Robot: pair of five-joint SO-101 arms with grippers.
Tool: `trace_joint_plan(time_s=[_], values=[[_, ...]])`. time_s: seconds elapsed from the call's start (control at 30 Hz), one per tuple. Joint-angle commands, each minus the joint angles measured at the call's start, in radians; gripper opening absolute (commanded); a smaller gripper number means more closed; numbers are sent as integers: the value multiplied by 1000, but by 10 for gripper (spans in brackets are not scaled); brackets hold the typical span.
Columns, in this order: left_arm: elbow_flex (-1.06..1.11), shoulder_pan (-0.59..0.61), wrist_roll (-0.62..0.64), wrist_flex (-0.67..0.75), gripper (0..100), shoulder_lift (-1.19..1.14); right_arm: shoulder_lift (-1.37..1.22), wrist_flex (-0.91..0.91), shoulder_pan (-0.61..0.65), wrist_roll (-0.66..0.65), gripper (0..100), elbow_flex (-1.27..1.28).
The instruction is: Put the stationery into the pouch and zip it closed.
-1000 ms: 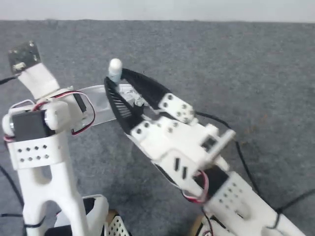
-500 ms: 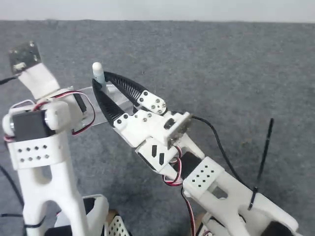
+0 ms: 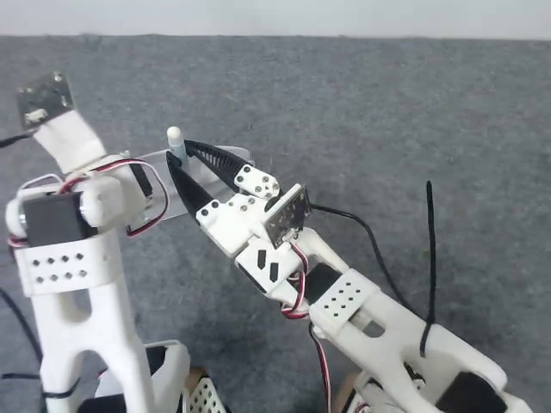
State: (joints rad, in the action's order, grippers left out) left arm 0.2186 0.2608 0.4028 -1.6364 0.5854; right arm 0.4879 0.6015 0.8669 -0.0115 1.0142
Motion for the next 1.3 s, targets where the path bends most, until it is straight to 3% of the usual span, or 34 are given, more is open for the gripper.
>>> trace_joint_plan(time_s=[0.0,0.13,0.8,1.07,1.27], values=[[-8,2,9,-2,11,-2,7,-84,-27,3,82,-20],[-8,2,9,-2,11,-2,28,-160,-27,3,164,-28],[-8,5,8,2,11,-2,128,-251,-28,3,128,-28],[-8,189,14,66,11,3,311,-435,-28,3,130,-31],[-10,215,15,68,11,3,369,-498,-31,2,126,-31]])
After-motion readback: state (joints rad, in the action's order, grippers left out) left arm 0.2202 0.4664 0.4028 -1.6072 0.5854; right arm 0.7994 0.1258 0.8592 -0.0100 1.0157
